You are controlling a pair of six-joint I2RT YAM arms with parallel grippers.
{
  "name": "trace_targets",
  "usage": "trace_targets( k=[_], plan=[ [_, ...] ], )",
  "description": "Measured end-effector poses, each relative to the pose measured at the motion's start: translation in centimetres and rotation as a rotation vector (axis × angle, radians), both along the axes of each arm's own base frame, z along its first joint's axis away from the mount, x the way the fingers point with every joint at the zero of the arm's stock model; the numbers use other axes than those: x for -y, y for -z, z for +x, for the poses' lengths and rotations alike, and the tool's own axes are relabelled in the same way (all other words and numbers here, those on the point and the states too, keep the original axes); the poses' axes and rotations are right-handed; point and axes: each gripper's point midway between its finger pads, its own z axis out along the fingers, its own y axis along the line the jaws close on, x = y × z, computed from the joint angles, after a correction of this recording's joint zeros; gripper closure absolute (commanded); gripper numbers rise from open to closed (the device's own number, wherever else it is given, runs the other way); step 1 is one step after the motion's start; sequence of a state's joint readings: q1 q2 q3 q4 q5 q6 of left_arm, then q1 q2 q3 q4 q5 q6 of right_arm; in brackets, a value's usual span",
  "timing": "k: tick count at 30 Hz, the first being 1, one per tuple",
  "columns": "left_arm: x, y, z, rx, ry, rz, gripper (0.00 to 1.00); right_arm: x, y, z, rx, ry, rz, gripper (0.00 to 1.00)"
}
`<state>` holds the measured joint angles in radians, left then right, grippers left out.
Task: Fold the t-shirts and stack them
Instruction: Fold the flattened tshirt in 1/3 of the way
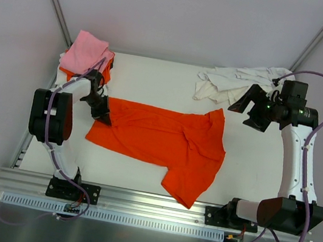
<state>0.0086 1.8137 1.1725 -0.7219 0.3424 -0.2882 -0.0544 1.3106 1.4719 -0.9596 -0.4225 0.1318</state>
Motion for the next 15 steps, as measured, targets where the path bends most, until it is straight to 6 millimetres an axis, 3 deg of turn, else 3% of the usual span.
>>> trace_targets(
  k=[4, 7, 11, 15],
  plan=[
    [-0.5, -1.6, 2.1, 0.059, -0.001, 0.031, 1.0, 0.0, 0.1, 0.1, -0.003, 0.003, 0.002, 0.06],
    [-1.0, -4.3, 5.1, 0.154, -0.001, 0.062, 1.0, 0.0, 0.2, 0.2, -0.007, 0.005, 0.005, 0.05],
    [-1.5, -9.4, 10.0, 0.335, -0.011, 0.087, 1.0, 0.0, 0.3, 0.3, -0.012, 0.007, 0.007, 0.05],
    [-1.6, -11.9, 12.1, 0.418, -0.018, 0.093, 1.0, 0.0, 0.4, 0.4, -0.018, 0.009, 0.009, 0.05]
  ],
)
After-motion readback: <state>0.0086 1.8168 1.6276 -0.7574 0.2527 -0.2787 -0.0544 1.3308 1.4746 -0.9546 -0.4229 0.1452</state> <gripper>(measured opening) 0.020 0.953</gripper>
